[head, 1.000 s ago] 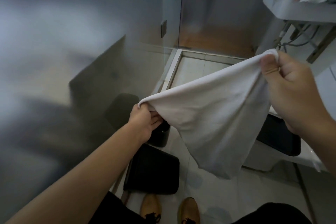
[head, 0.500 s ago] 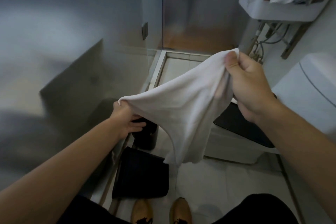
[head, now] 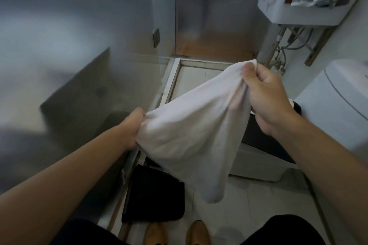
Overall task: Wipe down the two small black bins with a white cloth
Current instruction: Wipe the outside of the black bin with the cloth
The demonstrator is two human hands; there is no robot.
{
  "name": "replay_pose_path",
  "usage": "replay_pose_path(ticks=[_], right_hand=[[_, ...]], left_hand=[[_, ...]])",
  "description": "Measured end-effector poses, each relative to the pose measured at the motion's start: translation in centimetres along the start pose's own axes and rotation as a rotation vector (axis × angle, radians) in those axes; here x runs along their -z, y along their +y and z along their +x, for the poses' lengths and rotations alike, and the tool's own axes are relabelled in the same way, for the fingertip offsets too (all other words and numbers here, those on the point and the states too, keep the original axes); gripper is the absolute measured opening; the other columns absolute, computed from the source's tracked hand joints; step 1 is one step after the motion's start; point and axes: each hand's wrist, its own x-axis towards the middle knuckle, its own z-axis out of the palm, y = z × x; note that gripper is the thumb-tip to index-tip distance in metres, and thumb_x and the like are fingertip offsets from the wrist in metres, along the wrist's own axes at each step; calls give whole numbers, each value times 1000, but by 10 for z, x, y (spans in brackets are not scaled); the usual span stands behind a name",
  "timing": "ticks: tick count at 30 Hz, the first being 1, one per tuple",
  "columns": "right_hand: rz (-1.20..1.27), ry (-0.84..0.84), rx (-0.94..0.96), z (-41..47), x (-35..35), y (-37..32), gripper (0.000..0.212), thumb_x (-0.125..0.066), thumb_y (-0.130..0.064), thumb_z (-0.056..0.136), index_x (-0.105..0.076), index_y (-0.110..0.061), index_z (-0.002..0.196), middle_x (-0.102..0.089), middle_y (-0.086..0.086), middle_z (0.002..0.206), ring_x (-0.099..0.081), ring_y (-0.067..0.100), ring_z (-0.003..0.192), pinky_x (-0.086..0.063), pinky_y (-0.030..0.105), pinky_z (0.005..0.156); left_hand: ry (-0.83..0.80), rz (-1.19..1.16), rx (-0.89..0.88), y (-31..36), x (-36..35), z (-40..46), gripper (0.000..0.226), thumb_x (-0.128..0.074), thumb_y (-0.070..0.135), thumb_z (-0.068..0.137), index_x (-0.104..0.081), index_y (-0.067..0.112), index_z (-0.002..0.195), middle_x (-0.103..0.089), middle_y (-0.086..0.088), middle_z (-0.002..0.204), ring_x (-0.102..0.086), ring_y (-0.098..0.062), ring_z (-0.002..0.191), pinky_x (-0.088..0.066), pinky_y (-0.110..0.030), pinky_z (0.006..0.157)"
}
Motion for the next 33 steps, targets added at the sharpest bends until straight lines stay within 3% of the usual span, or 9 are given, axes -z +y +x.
replay_pose_path(ticks=[4, 7, 11, 16, 20, 23, 26, 30, 33], right_hand=[[7, 37, 2, 6, 11, -1, 32, -43, -40, 106, -68, -21, 98, -70, 7, 106, -65, 18, 104, -50, 45, 100], [-104, 24, 29, 11, 23, -1, 42, -42, -45, 105, -62, -7, 104, -63, 12, 96, -62, 23, 93, -50, 44, 85], [-423, -13, 116, 13, 36, -2, 45, -36, -42, 107, -51, -6, 84, -41, 4, 74, -39, 14, 69, -32, 30, 64], [-772, -21, 236, 13, 41, -4, 36, -29, -39, 108, -52, -14, 94, -50, -6, 78, -46, 4, 71, -33, 25, 61], [-691, -64, -21, 18, 37, 3, 40, -35, -41, 107, -59, -14, 90, -59, 3, 83, -54, 20, 78, -38, 33, 66], [-409, -129, -395, 24, 37, -6, 27, -65, -36, 96, -66, -9, 89, -64, 4, 84, -59, 21, 80, -49, 32, 65], [-306, -200, -519, 29, 38, -17, 63, -77, -9, 84, -48, -6, 140, -58, 9, 122, -60, 21, 94, -53, 32, 72], [-336, -286, -442, 27, 43, -20, 27, -61, 3, 94, -68, -11, 117, -67, 11, 108, -64, 16, 87, -57, 24, 64], [-446, -280, -317, 25, 48, -20, 22, -55, 1, 98, -75, -7, 99, -70, 11, 98, -64, 16, 79, -53, 17, 51]], left_hand=[[-195, -4, 54, 14, 17, -19, 10, -34, 3, 74, -44, 5, 70, -46, -12, 70, -49, -25, 50, -45, -21, 49], [-289, -61, -81, 18, 32, -10, 39, -40, -5, 80, -57, 0, 116, -56, -15, 105, -59, -23, 84, -53, -36, 72], [-169, -38, -471, 16, 36, -11, 47, -45, -10, 94, -51, 15, 133, -56, -13, 100, -57, -22, 87, -55, -39, 73], [76, 132, -886, 28, 35, -24, 34, -53, -4, 92, -64, 25, 105, -65, 0, 85, -56, -15, 75, -46, -32, 62], [306, 370, -1105, 50, 31, -37, 24, -51, 3, 91, -59, 21, 105, -65, -2, 99, -59, -11, 83, -43, -22, 65], [406, 517, -1047, 60, 30, -39, 26, -47, 4, 93, -57, 23, 109, -61, -1, 92, -55, -12, 76, -38, -21, 59], [385, 479, -776, 69, 34, -33, 31, -52, -3, 87, -62, 17, 109, -63, -12, 97, -58, -21, 79, -45, -26, 56], [171, 305, -423, 77, 42, -37, 24, -60, -3, 89, -67, 0, 112, -64, -9, 84, -57, -21, 76, -52, -25, 57], [-69, 405, -366, 81, 49, -49, 30, -74, 15, 78, -72, 4, 105, -72, -10, 107, -64, -20, 90, -52, -28, 72]])
